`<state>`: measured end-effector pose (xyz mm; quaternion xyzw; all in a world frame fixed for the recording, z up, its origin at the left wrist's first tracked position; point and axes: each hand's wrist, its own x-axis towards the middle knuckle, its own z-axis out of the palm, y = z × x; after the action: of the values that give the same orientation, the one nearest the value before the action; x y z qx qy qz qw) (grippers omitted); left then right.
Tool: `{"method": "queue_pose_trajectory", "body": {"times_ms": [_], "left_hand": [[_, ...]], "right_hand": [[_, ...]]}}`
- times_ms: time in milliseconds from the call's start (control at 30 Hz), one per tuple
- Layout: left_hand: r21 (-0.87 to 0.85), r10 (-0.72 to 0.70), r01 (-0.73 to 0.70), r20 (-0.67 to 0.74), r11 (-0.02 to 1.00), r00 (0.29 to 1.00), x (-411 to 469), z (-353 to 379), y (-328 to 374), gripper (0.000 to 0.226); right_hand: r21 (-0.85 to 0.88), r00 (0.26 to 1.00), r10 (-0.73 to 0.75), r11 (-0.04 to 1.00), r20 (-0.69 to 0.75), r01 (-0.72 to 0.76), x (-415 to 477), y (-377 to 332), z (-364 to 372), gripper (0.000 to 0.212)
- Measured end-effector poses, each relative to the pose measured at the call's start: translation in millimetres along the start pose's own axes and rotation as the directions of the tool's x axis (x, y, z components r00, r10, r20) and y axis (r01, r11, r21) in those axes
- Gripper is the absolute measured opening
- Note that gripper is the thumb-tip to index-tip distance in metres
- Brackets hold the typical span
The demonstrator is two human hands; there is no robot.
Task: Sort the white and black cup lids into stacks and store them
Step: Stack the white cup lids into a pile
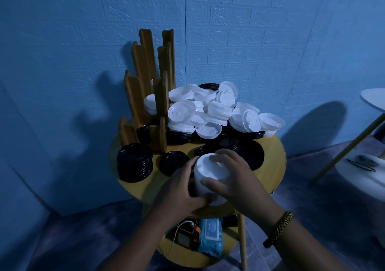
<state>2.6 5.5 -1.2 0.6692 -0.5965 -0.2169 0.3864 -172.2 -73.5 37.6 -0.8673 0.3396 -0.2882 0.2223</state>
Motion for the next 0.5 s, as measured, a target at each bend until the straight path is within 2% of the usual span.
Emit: {"method": "queue_pose_trajectory", "body": {"times_ms": [67,133,233,367,500], "left_hand": [[0.063,-0.014,0.014,0.005,0.998,1.0,0.9,2.0,-0.1,0.109],[0.098,-0.021,0.021,0.002,0.995,1.0,1.3,3.4,-0.7,0.106],[0.118,-0.018,0.018,-0.005,0.993,1.0,0.9,3.5,-1.8,0.104],[0.126,-0.031,0.029,0.007,0.992,1.0,0.9,3.7,-0.5,0.105],[0.163,-0.025,0.024,0.003,0.986,1.0,0.0,1.9,1.7,0.103]], "right_hand": [[0.024,1.0,-0.001,1.0,-0.002,0.001,-3.5,4.0,3.9,0.07],[0.122,1.0,0.027,0.992,-0.003,-0.027,-8.6,7.8,3.1,0.076],[0.277,0.997,0.082,0.958,-0.01,-0.076,-18.1,13.1,-0.8,0.073],[0.251,0.996,0.092,0.964,-0.013,-0.085,-24.9,19.5,1.4,0.067],[0.261,0.994,0.095,0.959,0.06,-0.108,-26.6,18.9,6.5,0.083]]}}
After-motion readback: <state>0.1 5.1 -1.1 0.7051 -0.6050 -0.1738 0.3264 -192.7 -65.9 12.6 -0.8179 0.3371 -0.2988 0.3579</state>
